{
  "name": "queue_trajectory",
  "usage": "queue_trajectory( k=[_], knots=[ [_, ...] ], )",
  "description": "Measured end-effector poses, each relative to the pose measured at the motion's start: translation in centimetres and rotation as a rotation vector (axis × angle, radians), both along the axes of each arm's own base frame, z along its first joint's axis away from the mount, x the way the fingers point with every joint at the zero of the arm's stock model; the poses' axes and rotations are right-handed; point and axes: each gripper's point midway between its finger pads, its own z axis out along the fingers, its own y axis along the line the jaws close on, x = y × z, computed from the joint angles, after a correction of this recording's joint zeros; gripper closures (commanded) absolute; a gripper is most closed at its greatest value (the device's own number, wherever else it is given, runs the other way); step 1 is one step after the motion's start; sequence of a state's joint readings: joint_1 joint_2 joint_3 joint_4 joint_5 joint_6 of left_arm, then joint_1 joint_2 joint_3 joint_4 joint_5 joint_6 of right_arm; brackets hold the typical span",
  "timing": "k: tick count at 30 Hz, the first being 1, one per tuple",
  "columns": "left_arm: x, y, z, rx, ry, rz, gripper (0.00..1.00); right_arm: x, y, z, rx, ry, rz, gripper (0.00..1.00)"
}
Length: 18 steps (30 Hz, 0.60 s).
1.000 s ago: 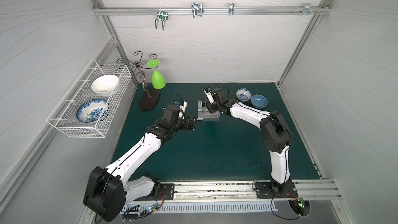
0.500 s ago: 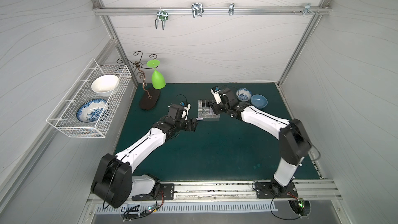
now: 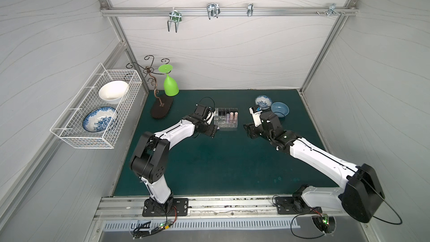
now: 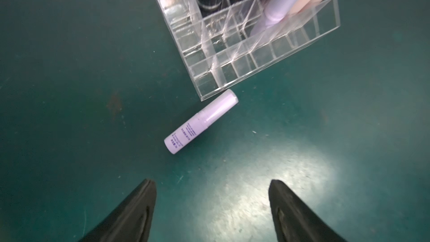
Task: Arrange the lipsticks in the organizer
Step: Pick up the lipstick at the center of the board.
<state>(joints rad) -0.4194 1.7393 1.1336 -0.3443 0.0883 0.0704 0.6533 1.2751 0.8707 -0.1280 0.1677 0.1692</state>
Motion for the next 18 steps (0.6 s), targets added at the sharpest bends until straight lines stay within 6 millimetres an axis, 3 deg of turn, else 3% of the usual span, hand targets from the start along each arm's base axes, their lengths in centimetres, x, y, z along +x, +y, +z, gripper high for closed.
queue_trajectory(
  k=[11, 18],
  knots=[
    [3.0, -0.7, -1.3, 0.081, -0.013, -0.072, 0.16, 0.3, -0.2, -1.0, -0.001, 0.031, 0.001, 0.39],
    [3.5, -1.0, -2.8, 0.114, 0.044, -0.103, 0.17, 0.4, -0.1, -1.8, -0.012, 0.051, 0.005, 0.4]
  ],
)
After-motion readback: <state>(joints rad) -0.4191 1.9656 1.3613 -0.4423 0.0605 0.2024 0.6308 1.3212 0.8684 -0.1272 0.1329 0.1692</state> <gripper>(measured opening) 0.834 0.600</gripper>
